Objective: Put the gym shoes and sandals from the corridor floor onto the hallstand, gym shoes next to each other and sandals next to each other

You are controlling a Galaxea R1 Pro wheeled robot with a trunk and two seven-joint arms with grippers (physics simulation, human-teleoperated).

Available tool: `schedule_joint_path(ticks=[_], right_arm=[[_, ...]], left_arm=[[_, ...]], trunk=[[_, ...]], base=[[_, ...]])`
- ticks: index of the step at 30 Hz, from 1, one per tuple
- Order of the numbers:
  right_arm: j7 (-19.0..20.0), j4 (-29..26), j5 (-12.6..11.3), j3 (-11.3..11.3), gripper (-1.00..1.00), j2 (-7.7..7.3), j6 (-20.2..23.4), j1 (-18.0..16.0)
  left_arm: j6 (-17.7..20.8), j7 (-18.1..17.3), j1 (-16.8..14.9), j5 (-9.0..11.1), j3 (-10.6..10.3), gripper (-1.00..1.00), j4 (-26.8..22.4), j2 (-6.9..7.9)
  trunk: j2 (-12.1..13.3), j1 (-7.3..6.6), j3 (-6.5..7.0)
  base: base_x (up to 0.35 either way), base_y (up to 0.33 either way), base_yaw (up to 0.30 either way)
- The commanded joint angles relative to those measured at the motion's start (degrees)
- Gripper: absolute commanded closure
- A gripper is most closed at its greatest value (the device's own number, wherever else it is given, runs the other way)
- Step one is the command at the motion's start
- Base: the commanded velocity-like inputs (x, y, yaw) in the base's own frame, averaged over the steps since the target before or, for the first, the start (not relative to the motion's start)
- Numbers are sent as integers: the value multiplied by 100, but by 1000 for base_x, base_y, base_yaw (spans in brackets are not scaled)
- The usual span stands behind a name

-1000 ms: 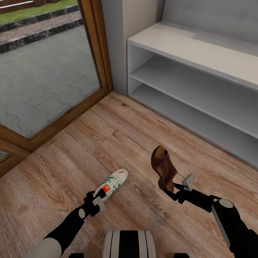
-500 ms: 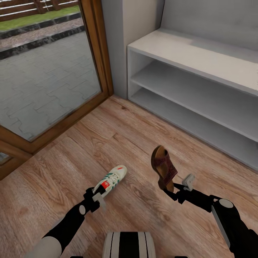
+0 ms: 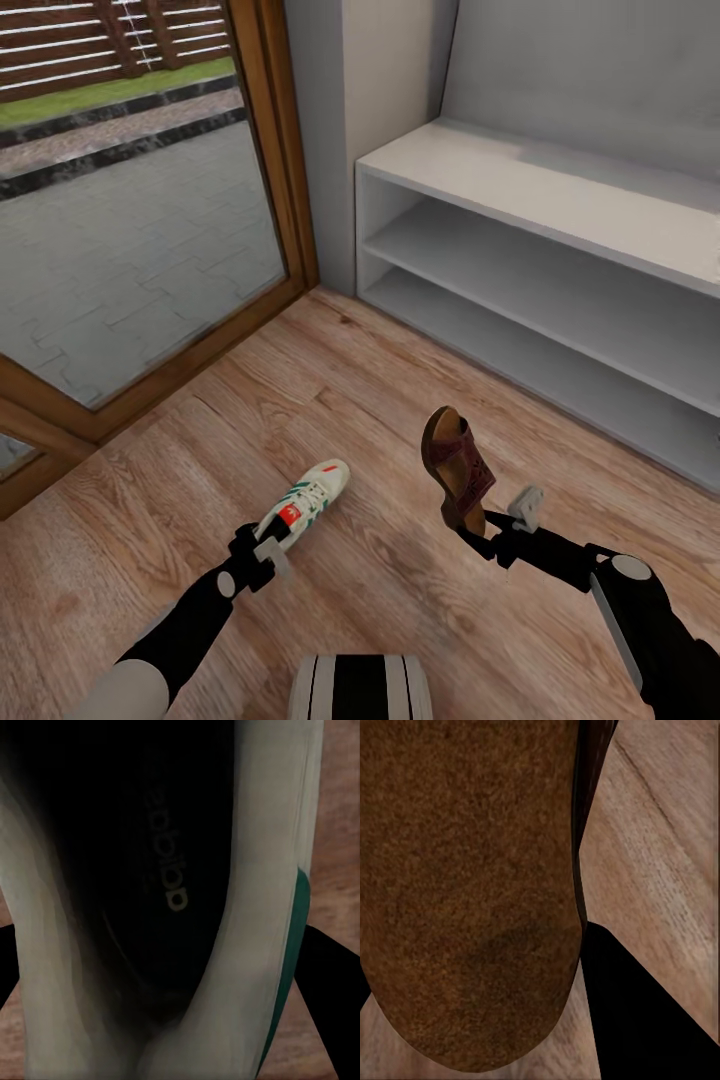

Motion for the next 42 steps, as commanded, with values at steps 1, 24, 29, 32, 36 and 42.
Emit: schedule_joint_path(ticks=[1, 24, 29, 32, 36, 42], right_arm=[[25, -2, 29, -10, 100, 1, 50, -2], [21, 55, 60, -247, 100, -22, 48, -1], [25, 57, 59, -247, 100, -20, 37, 5], [25, 58, 63, -248, 100, -22, 34, 6], [25, 52, 59, -252, 100, -25, 39, 6], [25, 4, 56, -351, 100, -87, 49, 7]], left_arm=[[32, -24, 1, 2, 6, 100, 1, 12], [-20, -30, 1, 878, 775, 100, 260, -20], [-20, -14, 1, 1137, 779, 100, 266, -13], [-20, -12, 2, 1326, 779, 100, 269, -8], [-20, -7, 2, 1473, 781, 100, 296, 10], [-45, -9, 9, 2009, 996, 100, 617, 42]], trunk=[[0, -3, 19], [31, -62, 529], [38, -75, 639], [42, -83, 706], [47, -93, 794], [94, -128, 923]], base=[[0, 0, 0], [0, 0, 0], [0, 0, 0], [0, 0, 0], [0, 0, 0], [0, 0, 0]])
